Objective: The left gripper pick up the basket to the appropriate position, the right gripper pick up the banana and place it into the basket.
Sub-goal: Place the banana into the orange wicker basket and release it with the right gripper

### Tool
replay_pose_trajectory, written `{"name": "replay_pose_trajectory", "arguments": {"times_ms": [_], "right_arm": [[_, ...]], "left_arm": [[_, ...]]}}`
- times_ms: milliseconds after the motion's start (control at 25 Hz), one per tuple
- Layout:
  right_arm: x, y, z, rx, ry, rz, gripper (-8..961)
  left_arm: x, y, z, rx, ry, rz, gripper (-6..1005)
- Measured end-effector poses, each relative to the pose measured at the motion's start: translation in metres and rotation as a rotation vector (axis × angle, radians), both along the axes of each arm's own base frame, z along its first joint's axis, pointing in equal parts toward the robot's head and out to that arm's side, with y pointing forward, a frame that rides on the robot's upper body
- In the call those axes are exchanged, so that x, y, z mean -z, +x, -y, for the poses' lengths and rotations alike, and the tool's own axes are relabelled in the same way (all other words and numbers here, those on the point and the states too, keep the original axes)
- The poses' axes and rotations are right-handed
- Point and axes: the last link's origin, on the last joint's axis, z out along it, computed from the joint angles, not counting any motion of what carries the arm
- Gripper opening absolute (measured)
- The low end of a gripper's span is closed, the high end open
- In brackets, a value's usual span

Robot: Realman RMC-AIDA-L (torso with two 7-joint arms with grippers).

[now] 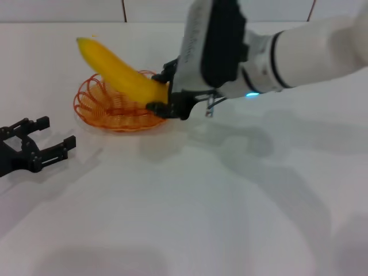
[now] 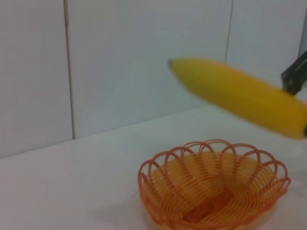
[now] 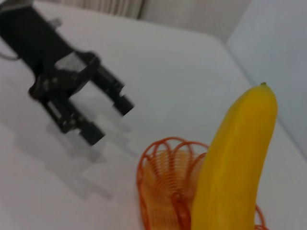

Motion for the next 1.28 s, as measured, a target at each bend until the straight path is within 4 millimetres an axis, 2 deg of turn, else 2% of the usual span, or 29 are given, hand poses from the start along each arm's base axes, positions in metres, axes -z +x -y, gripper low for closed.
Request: {"name": "replay_pose_trajectory", "arguments": {"times_ms": [120,400,680,960,1280], "right_arm": [[0.012,-0.002,-0.002,-0.012,-0.010,0.034,543],[0.015,-0.010,-0.004,-0.051,0.005,0.036,549],[0.029,-0.021,0.002,-0.136,0.029,0.034,555],[0.033,-0.027,0.003,-0.166,0.019,0.046,561],[0.036,-0.025,-0.001,-0.162,0.016,0.070,567]], "left_arm": [[0.000,0.002,-0.002,0.007,-0.002,-0.001,828],[0.001,0.003,-0.004,0.012,-0.003,-0.002,828],[0.001,0.003,-0.004,0.011,-0.004,-0.001,829],[0.001,0.005,-0.005,0.016,-0.006,-0.002,829],[0.002,0.008,-0.008,0.026,-0.010,-0.001,829]]}}
